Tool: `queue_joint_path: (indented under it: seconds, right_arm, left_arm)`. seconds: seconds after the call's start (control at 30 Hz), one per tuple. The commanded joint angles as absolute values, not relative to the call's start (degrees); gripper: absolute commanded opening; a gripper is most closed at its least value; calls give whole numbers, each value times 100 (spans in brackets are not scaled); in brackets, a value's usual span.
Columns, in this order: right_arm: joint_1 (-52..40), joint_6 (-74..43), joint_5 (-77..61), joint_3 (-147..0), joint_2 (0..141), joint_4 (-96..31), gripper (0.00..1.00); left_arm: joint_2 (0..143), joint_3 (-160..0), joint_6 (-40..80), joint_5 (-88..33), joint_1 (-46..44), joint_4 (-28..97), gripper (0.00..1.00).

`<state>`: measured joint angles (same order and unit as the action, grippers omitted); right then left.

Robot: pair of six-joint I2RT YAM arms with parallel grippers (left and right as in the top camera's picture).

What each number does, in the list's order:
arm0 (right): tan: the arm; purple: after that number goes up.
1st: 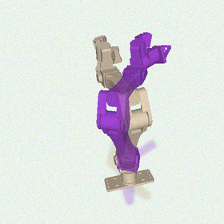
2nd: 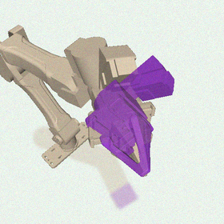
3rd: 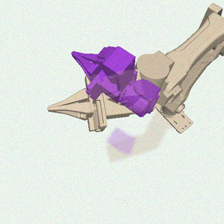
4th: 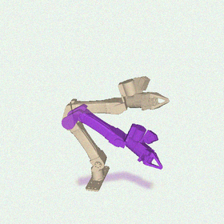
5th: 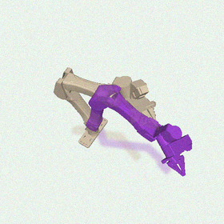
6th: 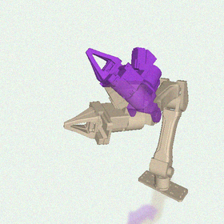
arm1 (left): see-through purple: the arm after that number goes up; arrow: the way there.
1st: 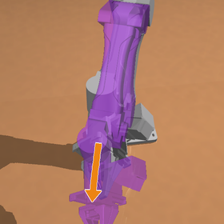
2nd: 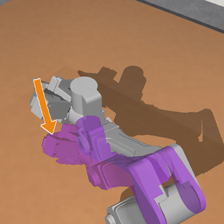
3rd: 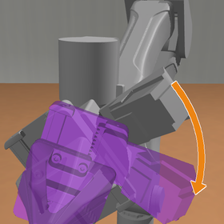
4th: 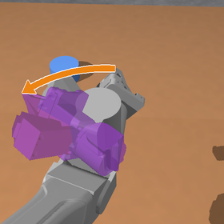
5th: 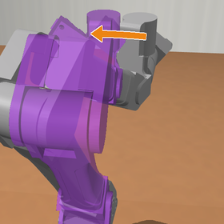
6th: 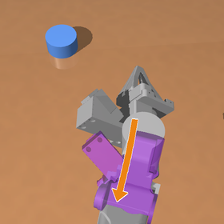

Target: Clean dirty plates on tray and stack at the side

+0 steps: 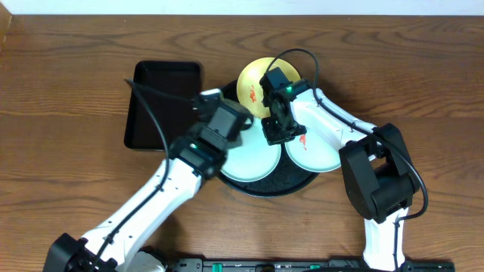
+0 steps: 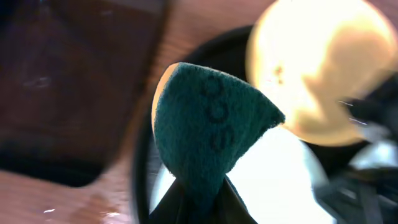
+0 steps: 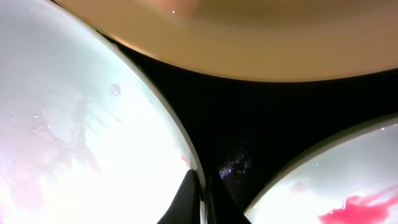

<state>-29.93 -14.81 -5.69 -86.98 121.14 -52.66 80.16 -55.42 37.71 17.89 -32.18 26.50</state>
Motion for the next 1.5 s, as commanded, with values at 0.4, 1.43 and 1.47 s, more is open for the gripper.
queue_joint_path:
  seconds: [0.4, 1.43, 1.47]
  right_arm:
    - [-3011, -1448, -628, -8744, 11996, -5356, 1]
    - [-3164, -539, 1920, -8744, 9878, -5463, 1]
    - [-3216, -469, 2137, -8744, 9863, -5446, 1]
  left_arm:
    - [8012, -5518, 4338, 1566, -1702, 3435, 8]
    - [8145, -5518, 4313, 2029, -1404, 3356, 8]
    - [8145, -5518, 4316, 2012, -1404, 3345, 8]
